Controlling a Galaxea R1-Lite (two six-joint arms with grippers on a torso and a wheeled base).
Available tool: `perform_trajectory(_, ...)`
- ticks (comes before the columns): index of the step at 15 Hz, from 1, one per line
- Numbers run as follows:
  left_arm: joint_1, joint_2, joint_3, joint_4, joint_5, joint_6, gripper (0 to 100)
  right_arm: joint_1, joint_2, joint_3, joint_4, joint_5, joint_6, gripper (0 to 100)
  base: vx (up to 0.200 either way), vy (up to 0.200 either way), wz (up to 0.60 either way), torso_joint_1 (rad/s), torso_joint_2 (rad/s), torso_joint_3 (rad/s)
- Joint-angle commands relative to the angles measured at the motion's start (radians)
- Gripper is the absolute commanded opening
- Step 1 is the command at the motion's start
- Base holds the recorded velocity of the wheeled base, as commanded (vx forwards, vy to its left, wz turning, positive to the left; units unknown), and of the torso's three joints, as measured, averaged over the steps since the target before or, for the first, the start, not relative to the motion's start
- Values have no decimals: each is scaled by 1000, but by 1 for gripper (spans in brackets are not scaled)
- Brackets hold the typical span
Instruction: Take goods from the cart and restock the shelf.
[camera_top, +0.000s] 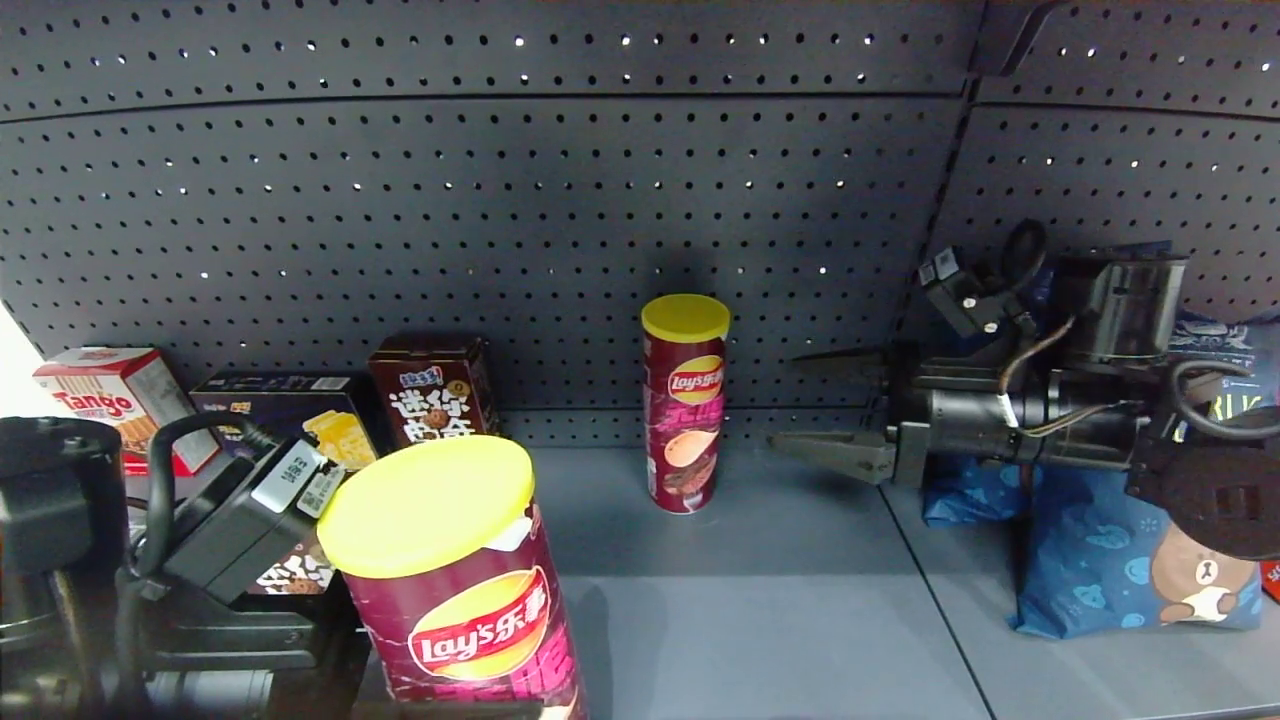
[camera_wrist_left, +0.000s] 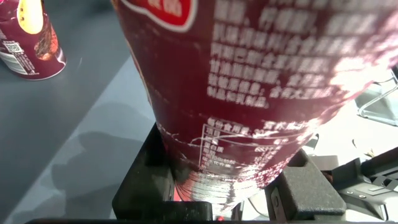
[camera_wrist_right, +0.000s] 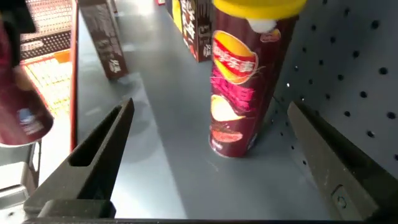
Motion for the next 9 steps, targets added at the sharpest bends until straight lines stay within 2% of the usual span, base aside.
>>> perform_trajectory(1, 0, 2, -1, -1, 0, 0, 0, -1, 91, -58, 0, 10, -1, 100, 0, 0, 0, 0, 0, 0)
perform_trajectory(9, 0, 4, -1, -1, 1, -2, 0, 5, 275, -219, -19, 40, -1, 100, 0, 0, 0, 0, 0, 0)
